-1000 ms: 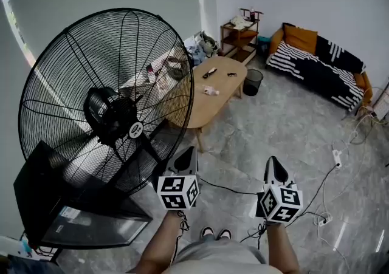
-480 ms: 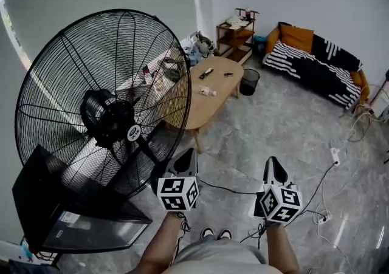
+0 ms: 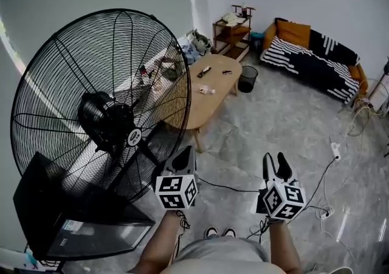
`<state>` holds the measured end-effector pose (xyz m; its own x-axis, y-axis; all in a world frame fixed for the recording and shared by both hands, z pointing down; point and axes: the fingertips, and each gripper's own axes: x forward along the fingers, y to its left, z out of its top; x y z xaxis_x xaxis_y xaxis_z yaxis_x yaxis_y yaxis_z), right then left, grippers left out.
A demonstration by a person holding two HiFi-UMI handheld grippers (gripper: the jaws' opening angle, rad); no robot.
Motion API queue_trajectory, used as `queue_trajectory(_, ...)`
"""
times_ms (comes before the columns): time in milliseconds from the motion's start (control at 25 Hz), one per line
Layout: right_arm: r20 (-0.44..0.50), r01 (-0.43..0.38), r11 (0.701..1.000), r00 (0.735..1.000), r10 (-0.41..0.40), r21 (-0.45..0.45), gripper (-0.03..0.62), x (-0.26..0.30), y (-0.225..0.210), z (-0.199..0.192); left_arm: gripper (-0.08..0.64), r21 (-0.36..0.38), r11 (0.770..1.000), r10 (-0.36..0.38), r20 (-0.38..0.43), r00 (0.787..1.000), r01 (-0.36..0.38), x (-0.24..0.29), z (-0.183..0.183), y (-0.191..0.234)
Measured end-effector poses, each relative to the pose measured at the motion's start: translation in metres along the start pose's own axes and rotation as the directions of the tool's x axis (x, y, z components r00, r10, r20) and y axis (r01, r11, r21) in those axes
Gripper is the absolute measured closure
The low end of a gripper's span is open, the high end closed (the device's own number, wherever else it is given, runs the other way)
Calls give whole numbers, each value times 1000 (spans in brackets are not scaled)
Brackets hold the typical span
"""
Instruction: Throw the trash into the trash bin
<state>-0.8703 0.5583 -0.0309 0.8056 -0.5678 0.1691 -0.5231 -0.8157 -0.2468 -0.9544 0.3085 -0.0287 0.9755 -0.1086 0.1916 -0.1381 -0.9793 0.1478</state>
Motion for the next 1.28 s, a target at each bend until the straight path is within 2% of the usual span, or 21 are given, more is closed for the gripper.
queue_trajectory(160, 4, 14, 1000, 1000, -14, 2, 382, 3, -2, -4, 549, 3, 1000, -6, 0, 1000, 6, 6, -2, 4)
queue_trajectory(400, -12, 51, 999, 999, -51, 16, 382, 12, -19, -10, 549, 9, 1000, -18, -20, 1000, 18, 25, -6, 6)
queue_trajectory(640, -22, 69, 997, 997, -68, 44, 383, 45, -44, -14, 549, 11, 1000, -13, -40, 999, 14, 62, -12, 8)
queue_trajectory(920, -36, 38, 998, 999, -36, 44, 382, 128, -84, 3, 549, -18, 1000, 18, -49, 999, -19, 144, -7, 7)
queue_trajectory(1280, -31, -30, 999, 999, 30, 24, 382, 256, -150, 68, 549, -37, 994, 102, -24, 994, -103, 265, 34, -3)
